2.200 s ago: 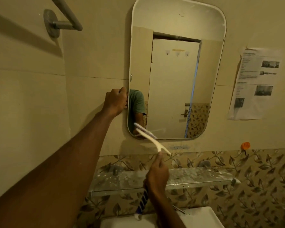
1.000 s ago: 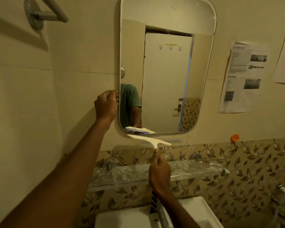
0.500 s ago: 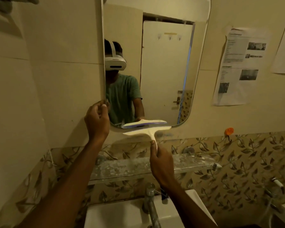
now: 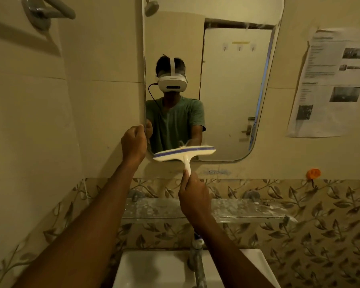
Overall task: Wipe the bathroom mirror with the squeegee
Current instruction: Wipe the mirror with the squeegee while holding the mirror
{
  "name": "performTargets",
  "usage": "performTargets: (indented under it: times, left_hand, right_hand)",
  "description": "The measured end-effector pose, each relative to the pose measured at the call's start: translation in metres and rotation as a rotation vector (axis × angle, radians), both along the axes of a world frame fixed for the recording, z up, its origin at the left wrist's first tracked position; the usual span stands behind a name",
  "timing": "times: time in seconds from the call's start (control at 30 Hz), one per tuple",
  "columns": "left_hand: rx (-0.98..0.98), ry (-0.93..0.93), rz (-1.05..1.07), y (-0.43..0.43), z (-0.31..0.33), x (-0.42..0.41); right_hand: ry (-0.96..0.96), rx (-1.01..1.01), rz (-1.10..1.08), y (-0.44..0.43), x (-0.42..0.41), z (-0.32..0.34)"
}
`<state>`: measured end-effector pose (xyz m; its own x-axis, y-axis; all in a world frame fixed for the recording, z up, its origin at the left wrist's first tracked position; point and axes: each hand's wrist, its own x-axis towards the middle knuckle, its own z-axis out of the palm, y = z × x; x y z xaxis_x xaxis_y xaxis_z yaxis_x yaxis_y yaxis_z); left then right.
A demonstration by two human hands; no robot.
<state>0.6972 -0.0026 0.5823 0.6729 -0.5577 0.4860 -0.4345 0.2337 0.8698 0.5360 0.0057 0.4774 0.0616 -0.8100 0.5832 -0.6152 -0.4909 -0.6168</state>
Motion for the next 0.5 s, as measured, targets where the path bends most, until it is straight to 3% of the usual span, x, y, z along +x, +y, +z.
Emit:
performTargets:
  times: [0.33, 0.5]
  left_hand:
    - [0.023, -0.102, 0.038, 0.004, -0.009, -0.006]
    - [0.046, -0.078, 0.039, 0.003, -0.002, -0.004]
  right_hand:
    - [-0.031, 0.109, 0.010, 0.005, -0.007, -0.029]
    - [-0.123, -0.015, 0.032, 0.002, -0.017, 0.008]
